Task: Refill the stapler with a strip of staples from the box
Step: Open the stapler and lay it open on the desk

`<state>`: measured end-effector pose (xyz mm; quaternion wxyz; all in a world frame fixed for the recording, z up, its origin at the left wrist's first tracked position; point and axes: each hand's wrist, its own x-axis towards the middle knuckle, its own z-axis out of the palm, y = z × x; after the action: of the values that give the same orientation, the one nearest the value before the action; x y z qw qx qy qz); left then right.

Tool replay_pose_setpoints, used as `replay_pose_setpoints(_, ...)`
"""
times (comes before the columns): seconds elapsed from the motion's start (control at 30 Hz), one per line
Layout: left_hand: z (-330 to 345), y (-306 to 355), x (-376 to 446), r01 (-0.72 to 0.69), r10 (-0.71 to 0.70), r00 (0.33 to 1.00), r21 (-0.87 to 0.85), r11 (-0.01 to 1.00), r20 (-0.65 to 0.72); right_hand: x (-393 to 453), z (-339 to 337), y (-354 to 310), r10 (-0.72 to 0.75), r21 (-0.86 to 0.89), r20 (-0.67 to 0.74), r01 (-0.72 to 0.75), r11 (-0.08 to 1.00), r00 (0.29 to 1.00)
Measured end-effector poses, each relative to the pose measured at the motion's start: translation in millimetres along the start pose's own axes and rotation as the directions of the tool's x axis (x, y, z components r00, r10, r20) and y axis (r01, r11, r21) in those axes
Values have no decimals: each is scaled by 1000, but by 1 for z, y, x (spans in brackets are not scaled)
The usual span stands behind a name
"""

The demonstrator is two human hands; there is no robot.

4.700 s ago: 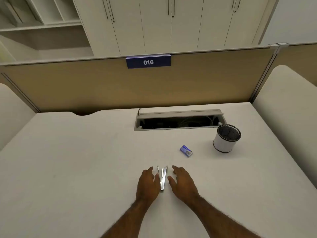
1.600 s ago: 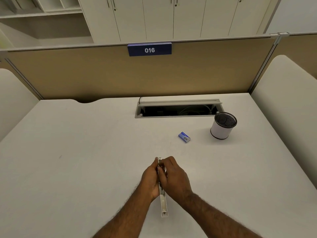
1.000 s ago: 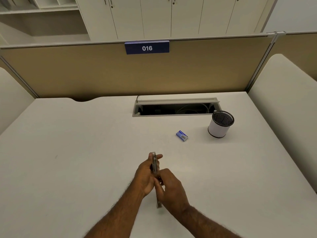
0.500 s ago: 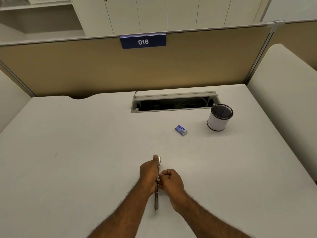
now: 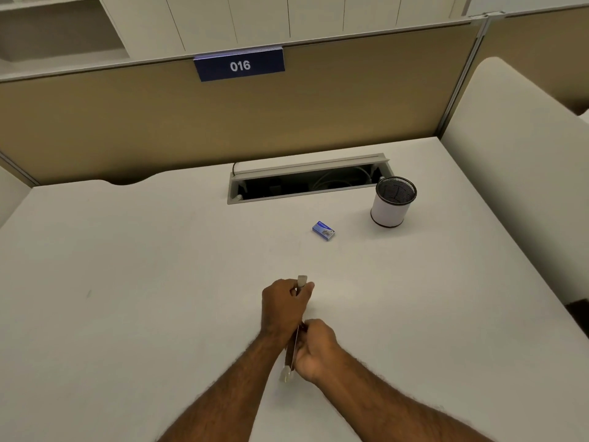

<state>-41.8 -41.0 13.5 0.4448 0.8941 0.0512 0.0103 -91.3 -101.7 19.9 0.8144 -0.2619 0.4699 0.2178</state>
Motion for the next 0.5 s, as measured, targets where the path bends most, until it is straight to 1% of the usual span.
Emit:
replay_pose_setpoints(0.07, 1, 0, -1, -11, 11, 1000, -3, 1000, -24, 0, 3, 0, 8, -16, 1, -8, 1000, 1000)
replay_pose_setpoints(0.17, -1, -1, -3, 14, -14, 999, 4, 1000, -39, -3, 4, -3, -1, -78, 11, 2, 997, 1000)
replay_pose_setpoints(0.27, 0, -7, -9, 66, -68, 997, -49, 997, -47, -5, 3, -2, -45, -136, -23, 41, 990, 999)
replay_pose_setpoints(0.33, 0, -9, -11, 110, -116, 991, -89, 990, -63, -6, -1, -1, -48, -161, -39, 41, 986, 998)
replay_pose_setpoints(0.43, -2, -5, -5, 148, -160, 983, -123, 981, -91, -9, 0, -9, -49, -163, 21, 52, 985, 999)
replay_pose_setpoints(0.5, -9, 3, 1, 130, -154, 979, -170, 977, -134, -13, 5, -24, -92, -196, 115, 113, 974, 989)
